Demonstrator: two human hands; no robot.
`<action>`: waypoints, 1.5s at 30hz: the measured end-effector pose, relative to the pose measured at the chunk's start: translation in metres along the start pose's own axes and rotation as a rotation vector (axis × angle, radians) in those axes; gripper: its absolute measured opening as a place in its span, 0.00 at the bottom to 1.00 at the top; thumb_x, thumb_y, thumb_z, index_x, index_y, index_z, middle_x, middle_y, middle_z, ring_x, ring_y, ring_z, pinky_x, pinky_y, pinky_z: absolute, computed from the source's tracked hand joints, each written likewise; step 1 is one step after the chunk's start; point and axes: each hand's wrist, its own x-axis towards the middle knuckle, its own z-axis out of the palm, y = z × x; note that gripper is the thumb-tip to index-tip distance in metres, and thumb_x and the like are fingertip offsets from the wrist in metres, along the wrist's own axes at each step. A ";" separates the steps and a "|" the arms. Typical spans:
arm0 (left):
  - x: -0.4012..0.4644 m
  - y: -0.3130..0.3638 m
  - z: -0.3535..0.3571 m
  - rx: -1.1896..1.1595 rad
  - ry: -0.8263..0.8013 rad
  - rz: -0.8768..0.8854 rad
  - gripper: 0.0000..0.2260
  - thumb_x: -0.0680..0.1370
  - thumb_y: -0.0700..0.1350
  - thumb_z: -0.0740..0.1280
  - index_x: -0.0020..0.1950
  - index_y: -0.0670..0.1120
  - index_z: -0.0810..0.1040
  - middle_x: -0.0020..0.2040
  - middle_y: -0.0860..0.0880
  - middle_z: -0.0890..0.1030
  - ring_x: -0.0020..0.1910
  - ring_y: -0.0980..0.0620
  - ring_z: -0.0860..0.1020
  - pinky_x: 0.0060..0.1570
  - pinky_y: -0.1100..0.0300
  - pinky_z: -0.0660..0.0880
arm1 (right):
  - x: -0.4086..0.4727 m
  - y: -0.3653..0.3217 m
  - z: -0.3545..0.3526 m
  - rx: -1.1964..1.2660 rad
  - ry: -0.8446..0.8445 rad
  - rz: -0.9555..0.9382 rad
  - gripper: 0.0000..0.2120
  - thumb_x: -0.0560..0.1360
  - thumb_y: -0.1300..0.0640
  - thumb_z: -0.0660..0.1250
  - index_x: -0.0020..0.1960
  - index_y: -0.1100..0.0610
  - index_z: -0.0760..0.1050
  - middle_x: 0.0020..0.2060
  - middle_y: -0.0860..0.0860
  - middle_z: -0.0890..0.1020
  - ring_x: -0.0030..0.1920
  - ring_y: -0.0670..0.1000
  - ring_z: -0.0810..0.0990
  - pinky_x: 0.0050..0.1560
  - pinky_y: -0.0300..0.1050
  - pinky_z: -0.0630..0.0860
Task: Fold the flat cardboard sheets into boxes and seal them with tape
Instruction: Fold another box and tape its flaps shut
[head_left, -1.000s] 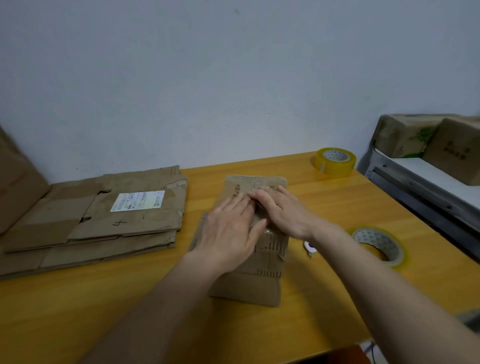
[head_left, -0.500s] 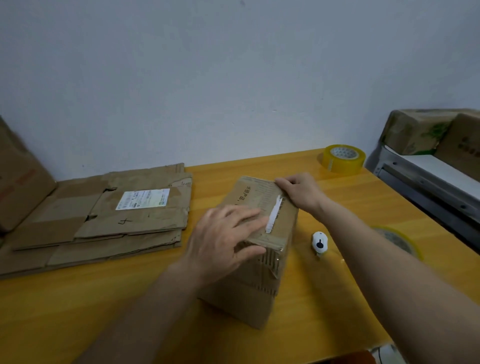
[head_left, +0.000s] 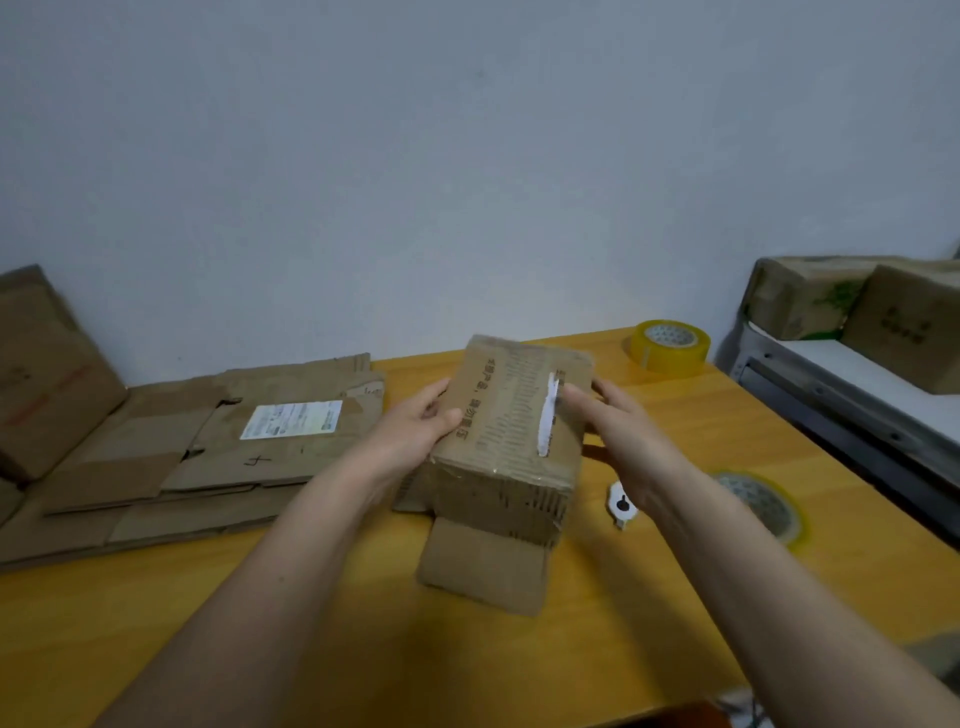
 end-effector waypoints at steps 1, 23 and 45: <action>-0.001 0.002 -0.002 -0.076 0.006 0.062 0.24 0.81 0.39 0.62 0.75 0.54 0.63 0.69 0.55 0.72 0.60 0.61 0.73 0.55 0.66 0.74 | -0.001 -0.008 -0.002 0.034 0.029 -0.081 0.22 0.76 0.50 0.67 0.69 0.50 0.68 0.60 0.48 0.78 0.57 0.47 0.79 0.57 0.49 0.77; -0.048 -0.018 0.032 -0.053 0.170 -0.035 0.15 0.81 0.42 0.62 0.67 0.49 0.70 0.59 0.52 0.77 0.52 0.59 0.76 0.48 0.64 0.74 | -0.039 0.028 -0.023 -0.058 0.009 -0.046 0.14 0.74 0.75 0.60 0.53 0.60 0.73 0.50 0.55 0.80 0.47 0.47 0.80 0.36 0.33 0.74; -0.053 0.006 0.041 0.021 0.199 -0.355 0.17 0.83 0.53 0.56 0.62 0.42 0.73 0.50 0.42 0.81 0.37 0.46 0.82 0.42 0.50 0.82 | 0.012 -0.044 0.014 -0.961 -0.182 -0.020 0.53 0.64 0.37 0.74 0.78 0.54 0.50 0.76 0.56 0.53 0.74 0.62 0.55 0.72 0.60 0.61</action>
